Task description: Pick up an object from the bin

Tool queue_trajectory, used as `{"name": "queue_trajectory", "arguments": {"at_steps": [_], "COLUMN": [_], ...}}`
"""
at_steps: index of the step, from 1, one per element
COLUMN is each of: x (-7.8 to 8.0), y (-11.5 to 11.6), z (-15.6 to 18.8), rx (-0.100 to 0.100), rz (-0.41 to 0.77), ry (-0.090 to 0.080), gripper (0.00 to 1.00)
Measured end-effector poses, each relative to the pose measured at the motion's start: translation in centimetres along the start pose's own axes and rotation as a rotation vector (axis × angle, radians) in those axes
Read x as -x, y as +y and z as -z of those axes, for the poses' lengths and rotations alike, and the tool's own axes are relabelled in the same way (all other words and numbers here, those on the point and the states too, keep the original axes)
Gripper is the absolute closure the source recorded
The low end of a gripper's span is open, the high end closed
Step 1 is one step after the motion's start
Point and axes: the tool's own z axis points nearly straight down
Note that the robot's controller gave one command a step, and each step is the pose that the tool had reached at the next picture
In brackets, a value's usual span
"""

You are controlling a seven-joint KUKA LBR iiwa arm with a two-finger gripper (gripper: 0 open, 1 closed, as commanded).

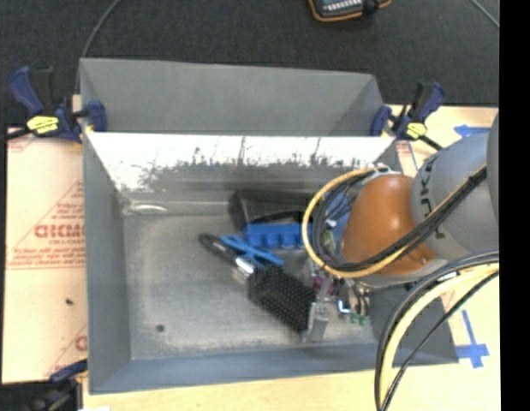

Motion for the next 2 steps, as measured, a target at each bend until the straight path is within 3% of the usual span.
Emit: {"name": "queue_trajectory", "arguments": {"at_steps": [1, 2], "x": [0.72, 0.71], "y": [1.45, 1.53], "z": [-0.09, -0.08], "rx": [-0.003, -0.003], "rz": [0.163, 0.15], "ry": [-0.008, -0.006], "gripper": [0.0, 0.0]}}
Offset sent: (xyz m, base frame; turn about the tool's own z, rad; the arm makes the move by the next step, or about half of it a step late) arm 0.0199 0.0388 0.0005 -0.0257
